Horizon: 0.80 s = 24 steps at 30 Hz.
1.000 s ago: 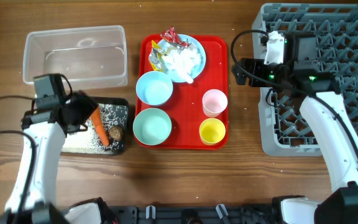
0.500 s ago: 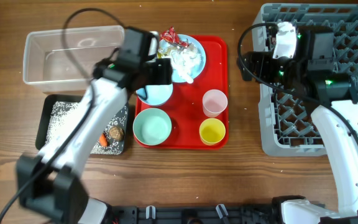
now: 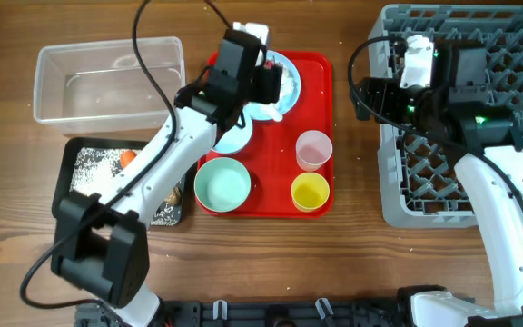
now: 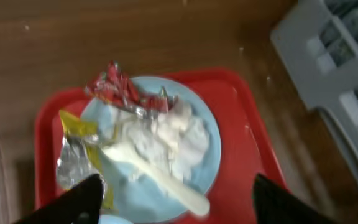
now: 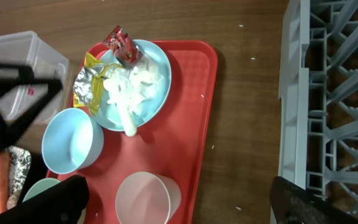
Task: Sort waste into correct bins and load items into the dishwasher rack
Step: 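Grasp the wrappers and tissue from the blue plate with the left gripper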
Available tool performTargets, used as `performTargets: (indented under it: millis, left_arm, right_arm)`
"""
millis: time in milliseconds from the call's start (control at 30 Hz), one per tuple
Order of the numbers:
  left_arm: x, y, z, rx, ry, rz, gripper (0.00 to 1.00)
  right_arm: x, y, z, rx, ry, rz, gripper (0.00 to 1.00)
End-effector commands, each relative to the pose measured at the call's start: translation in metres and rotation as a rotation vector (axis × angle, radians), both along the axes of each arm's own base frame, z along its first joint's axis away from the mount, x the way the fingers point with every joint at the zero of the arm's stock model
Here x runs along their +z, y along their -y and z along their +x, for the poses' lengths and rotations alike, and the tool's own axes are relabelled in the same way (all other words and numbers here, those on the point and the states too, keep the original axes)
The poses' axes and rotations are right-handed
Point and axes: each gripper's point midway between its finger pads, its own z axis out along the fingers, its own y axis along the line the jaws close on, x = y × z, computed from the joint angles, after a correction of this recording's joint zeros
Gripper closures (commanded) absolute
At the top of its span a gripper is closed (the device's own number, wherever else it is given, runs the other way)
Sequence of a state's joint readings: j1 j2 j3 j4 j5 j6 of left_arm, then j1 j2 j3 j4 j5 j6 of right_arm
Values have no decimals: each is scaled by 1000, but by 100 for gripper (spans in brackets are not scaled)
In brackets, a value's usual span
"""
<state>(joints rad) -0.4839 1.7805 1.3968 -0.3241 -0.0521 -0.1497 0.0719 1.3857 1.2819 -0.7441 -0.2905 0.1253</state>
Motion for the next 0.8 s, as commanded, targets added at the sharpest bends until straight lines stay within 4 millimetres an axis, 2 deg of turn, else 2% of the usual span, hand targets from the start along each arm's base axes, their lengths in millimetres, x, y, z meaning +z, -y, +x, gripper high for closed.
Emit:
performTargets:
  millis: [0,33,67,133,167,200,267,333,500,533,567,600,700,733,767]
  left_arm:
    - [-30,-8,44,25,22,92,18]
    - [-39,-5,58,6,2,111,17]
    - [-42,-3,66,-7,-11,126,16]
    - [-46,2,95,-42,-45,183,14]
    - [-55,4,106,-69,-73,196,14]
    - [-74,6,112,-93,-109,198,9]
    - [-101,5,111,-103,-150,211,5]
    - [-123,7,102,-118,-209,227,5]
    - [-157,7,83,-147,-319,244,4]
    - [-169,8,77,-159,-350,244,5]
    - [-176,9,74,-165,-368,247,8]
    - [-178,12,70,-172,-378,252,17]
    - [-178,23,65,-193,-375,257,79]
    - [-178,24,64,-195,-375,257,92]
    - [-177,26,63,-198,-373,258,96]
  right_arm:
    - [4,3,1,4,16,-20,4]
    - [4,3,0,4,11,-20,4]
    - [3,3,0,4,8,-20,4]
    - [2,3,-2,3,-1,-20,4]
    - [1,4,-3,3,-9,-21,4]
    - [0,4,-4,3,-13,-21,4]
    - [0,4,-4,3,-13,-21,4]
    - [0,4,-4,3,-12,-21,4]
    - [0,4,-4,3,-12,-22,4]
    - [0,4,-4,3,-12,-21,4]
    - [0,4,-4,3,-13,-22,4]
    - [0,4,-4,4,-12,-22,4]
    - [0,4,-4,3,-12,-22,4]
    - [0,4,-4,2,-12,-23,4]
    - [0,4,-4,1,-12,-25,4]
